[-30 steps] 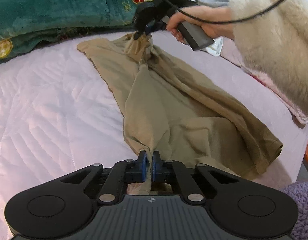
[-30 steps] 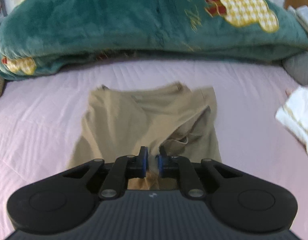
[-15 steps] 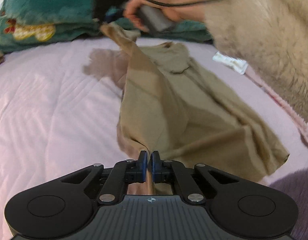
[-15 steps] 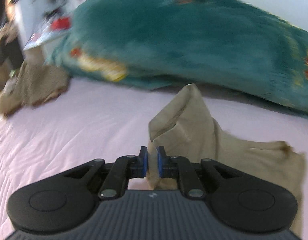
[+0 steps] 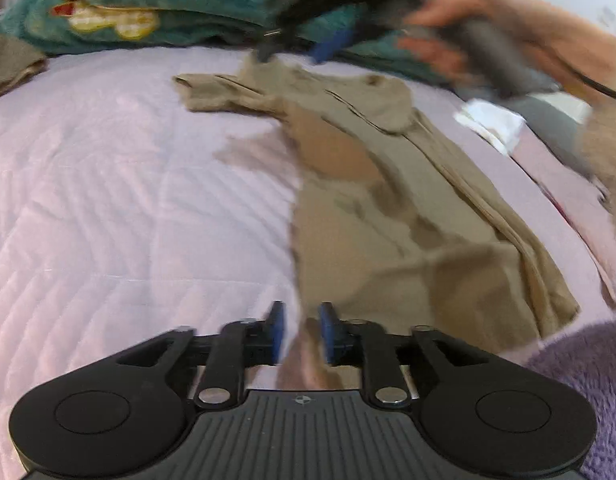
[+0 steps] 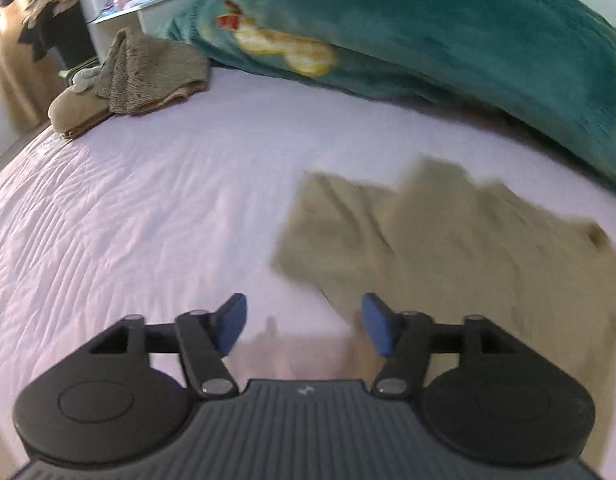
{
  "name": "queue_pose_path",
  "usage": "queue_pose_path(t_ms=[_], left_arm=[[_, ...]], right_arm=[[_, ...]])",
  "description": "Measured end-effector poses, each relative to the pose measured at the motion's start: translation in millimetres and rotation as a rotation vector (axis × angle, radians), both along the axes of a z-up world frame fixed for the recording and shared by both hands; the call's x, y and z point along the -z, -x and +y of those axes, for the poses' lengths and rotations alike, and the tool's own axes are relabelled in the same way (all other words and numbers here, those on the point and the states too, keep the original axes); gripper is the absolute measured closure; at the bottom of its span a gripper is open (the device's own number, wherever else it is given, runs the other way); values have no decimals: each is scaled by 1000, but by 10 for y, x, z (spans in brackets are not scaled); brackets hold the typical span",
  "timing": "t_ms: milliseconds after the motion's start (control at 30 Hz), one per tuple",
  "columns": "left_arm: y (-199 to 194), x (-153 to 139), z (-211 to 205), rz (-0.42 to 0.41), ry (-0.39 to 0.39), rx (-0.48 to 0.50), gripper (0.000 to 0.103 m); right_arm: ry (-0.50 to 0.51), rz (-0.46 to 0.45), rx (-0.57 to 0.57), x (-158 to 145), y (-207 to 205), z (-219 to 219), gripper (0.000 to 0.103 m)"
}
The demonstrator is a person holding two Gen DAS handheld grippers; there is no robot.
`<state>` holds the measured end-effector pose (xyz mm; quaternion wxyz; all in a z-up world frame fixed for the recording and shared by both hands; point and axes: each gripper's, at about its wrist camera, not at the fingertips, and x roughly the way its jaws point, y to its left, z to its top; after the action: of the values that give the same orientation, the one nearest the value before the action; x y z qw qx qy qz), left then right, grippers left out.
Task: Fold clothes
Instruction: 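Pull the tan garment straight and release it flat with both grippers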
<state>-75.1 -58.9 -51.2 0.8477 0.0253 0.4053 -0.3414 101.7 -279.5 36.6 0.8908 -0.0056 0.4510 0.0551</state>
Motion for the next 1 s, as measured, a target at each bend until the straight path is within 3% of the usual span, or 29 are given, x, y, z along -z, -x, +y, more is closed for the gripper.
queue_pose_path(t_ms=[33,100,200,300,367,400,433,500,633,667,700,767,800,900,967,1000], left_arm=[[23,19,-50,6,-3,15,58],[71,66,-171,4,-27,49,55],[128,179,-354,-5,-84,86,43],[238,203,-528,-73,-148,116,42],[302,197,-562,-98,-157,117,58],[314,189,-553,-94,-146,116,77],[313,182,-532,-84,-136,107,87],[292,163,-479,-60,-112,79,95],[353,55,-366,-64,-115,62,98],[369,38,-348,-81,-138,63,99],[371,22,-322,-93,-168,62,101],[356,-5,-241,-103,-211,64,101],[331,-40,-180,-104,-216,54,101],[258,-258,-95,-157,-214,42,94],[194,-457,-136,-209,-195,47,87],[139,-558,-229,-228,-165,50,77]], right_arm=[[23,2,25,-25,230,-142,31],[84,7,68,-20,717,-407,26],[198,30,195,148,1399,-930,22],[177,94,395,429,2033,-1536,22],[107,116,487,596,2355,-1824,22],[76,124,525,687,2494,-1938,22],[65,130,545,764,2578,-1994,22],[50,140,578,914,2726,-2088,21],[-32,146,581,1098,2826,-2112,21],[-32,137,579,1113,2849,-2094,22],[-30,135,560,1105,2870,-2055,31],[-29,152,511,1051,2867,-1980,55],[-8,176,495,1019,2879,-1956,73],[65,212,481,910,2945,-1908,75],[88,147,515,765,3003,-1898,71],[84,95,529,669,3037,-1882,68]])
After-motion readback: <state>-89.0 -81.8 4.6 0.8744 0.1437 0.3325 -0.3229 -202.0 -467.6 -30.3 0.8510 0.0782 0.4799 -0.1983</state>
